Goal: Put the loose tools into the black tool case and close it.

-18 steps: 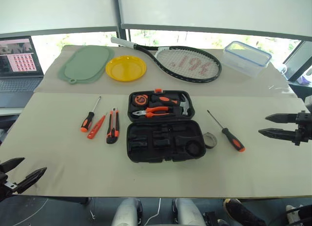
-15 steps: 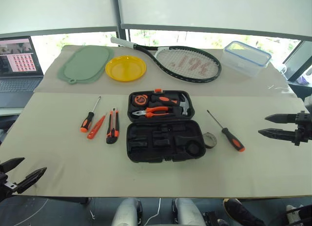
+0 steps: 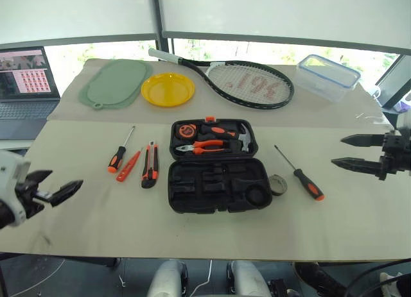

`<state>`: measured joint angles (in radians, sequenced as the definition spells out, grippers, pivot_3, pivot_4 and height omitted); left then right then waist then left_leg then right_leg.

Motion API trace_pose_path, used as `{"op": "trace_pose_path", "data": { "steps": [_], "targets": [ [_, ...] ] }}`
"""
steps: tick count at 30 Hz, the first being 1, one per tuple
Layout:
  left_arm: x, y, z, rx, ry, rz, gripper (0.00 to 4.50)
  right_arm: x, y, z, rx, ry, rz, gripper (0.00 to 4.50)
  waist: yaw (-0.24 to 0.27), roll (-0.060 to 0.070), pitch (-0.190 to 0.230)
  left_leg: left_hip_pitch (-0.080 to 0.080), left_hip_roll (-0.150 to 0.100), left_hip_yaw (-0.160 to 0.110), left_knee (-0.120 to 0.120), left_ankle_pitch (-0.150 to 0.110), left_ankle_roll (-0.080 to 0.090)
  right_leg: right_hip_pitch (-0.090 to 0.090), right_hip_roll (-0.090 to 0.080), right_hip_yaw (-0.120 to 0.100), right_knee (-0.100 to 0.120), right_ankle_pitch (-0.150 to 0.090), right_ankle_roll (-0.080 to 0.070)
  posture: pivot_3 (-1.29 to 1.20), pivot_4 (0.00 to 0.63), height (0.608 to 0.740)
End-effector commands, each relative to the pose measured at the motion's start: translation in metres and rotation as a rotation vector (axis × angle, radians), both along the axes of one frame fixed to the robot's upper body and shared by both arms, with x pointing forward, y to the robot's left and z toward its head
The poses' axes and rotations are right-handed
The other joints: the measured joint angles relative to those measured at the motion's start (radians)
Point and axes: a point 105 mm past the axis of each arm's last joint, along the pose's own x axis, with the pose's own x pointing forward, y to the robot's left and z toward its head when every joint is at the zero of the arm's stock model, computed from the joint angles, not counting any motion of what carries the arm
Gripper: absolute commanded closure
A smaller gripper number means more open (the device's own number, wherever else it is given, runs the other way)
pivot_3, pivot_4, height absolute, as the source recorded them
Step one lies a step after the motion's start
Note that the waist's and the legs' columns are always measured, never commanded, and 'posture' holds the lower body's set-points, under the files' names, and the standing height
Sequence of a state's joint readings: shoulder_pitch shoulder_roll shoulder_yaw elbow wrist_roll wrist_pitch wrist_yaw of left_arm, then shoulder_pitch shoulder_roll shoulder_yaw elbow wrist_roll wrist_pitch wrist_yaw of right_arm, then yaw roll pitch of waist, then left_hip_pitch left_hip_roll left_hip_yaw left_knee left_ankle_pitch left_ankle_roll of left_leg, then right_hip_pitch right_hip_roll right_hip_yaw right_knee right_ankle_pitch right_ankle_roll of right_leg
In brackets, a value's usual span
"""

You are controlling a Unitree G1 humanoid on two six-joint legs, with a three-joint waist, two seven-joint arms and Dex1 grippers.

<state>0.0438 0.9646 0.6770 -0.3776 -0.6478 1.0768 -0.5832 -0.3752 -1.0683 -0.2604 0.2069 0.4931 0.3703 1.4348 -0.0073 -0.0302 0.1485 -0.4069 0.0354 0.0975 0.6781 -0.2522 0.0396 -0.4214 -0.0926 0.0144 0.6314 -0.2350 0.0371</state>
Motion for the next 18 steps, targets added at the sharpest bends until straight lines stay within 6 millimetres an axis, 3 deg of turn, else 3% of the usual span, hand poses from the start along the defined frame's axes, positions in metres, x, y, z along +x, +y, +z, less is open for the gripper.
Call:
{"op": "trace_pose_path", "data": {
  "steps": [1, 5, 10, 18],
  "targets": [
    [0.018, -0.008, 0.002, -0.015, 0.059, 0.013, 0.04, -0.013, 0.036, 0.026, 0.035, -0.091, 0.11, 0.18, -0.003, 0.0, 0.0, 0.0, 0.0, 0.0, 0.0, 0.0, 0.0, 0.0, 0.0, 0.0, 0.0, 0.0, 0.0, 0.0, 0.15, 0.738],
    [0.055, -0.017, -0.001, 0.063, 0.058, 0.007, 0.04, -0.033, 0.079, 0.035, 0.08, -0.11, 0.243, 0.18, 0.0, -0.001, 0.0, 0.0, -0.001, 0.0, 0.0, 0.0, 0.0, 0.001, 0.0, 0.0, 0.0, 0.0, 0.001, 0.0, 0.15, 0.738],
    [0.079, -0.027, -0.018, 0.04, 0.12, -0.005, 0.04, -0.05, 0.113, 0.038, 0.103, -0.123, 0.347, 0.18, 0.002, -0.003, 0.001, -0.001, -0.002, 0.0, 0.0, 0.0, -0.001, 0.0, 0.0, 0.0, -0.001, 0.0, 0.001, 0.0, 0.15, 0.738],
    [0.108, -0.038, -0.046, -0.022, 0.195, -0.044, 0.04, -0.065, 0.135, 0.041, 0.133, -0.12, 0.414, 0.18, 0.016, -0.006, 0.003, -0.003, -0.002, 0.0, 0.002, 0.0, 0.0, -0.001, 0.001, 0.0, -0.001, 0.001, 0.001, 0.0, 0.15, 0.738]
  ]
}}
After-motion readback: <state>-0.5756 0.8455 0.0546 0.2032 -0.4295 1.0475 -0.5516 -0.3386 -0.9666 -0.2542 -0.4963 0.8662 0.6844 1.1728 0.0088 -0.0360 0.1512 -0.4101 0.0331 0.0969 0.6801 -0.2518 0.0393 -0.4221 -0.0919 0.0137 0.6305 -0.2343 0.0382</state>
